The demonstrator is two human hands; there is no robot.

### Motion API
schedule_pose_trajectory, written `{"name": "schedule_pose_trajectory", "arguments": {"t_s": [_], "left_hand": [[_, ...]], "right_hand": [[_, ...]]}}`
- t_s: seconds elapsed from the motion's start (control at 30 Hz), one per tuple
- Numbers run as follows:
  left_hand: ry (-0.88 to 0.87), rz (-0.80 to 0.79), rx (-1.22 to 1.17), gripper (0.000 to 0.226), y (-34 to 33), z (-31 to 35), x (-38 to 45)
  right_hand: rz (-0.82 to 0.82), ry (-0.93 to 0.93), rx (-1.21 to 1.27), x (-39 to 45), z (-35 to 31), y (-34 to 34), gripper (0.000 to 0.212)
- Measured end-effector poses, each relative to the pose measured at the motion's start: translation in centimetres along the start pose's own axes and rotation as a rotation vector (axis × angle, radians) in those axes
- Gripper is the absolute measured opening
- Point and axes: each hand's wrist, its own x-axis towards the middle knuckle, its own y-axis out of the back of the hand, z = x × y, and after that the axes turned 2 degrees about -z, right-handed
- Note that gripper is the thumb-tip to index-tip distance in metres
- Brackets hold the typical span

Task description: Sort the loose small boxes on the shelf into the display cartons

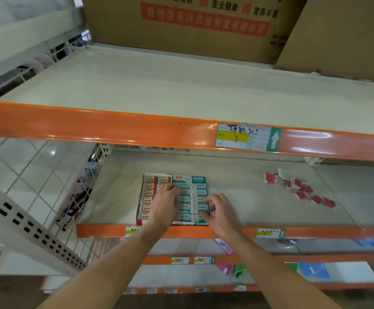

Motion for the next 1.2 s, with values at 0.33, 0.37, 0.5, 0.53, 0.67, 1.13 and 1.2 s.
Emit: {"name": "schedule_pose_trajectory", "arguments": {"t_s": [0.33,0.37,0.5,0.53,0.67,1.13,1.2], "left_hand": [[0.080,0.068,0.004,0.034,-0.1,2.0,-0.1],[0.063,0.067,0.008,0.034,-0.6,2.9,0.0],[-0.004,0.026,0.045,0.028,-3.5,6.2,0.5],[-0.019,0.017,0.045,0.028,-4.2,7.2,0.6],[-0.042,-0.021,0.050,0.031,-7.0,10.5,1.2],[-0.113,-0.322,0.165,0.042,-16.9,19.0,4.1],[-0.131,-0.345,0.178,0.044,-18.1,20.2,4.4]], "right_hand": [[0.049,0.033,0.163,-0.1,2.6,0.1,0.018],[0.050,0.029,0.170,-0.2,3.2,0.4,0.017],[0.053,0.012,0.228,-0.6,6.0,2.1,0.016],[0.054,0.014,0.234,-0.7,6.7,2.5,0.016],[0.080,0.003,0.232,-0.7,9.8,4.4,0.015],[0.120,-0.140,0.193,-3.1,19.7,12.1,0.030],[0.135,-0.164,0.176,-3.4,21.0,13.1,0.033]]}}
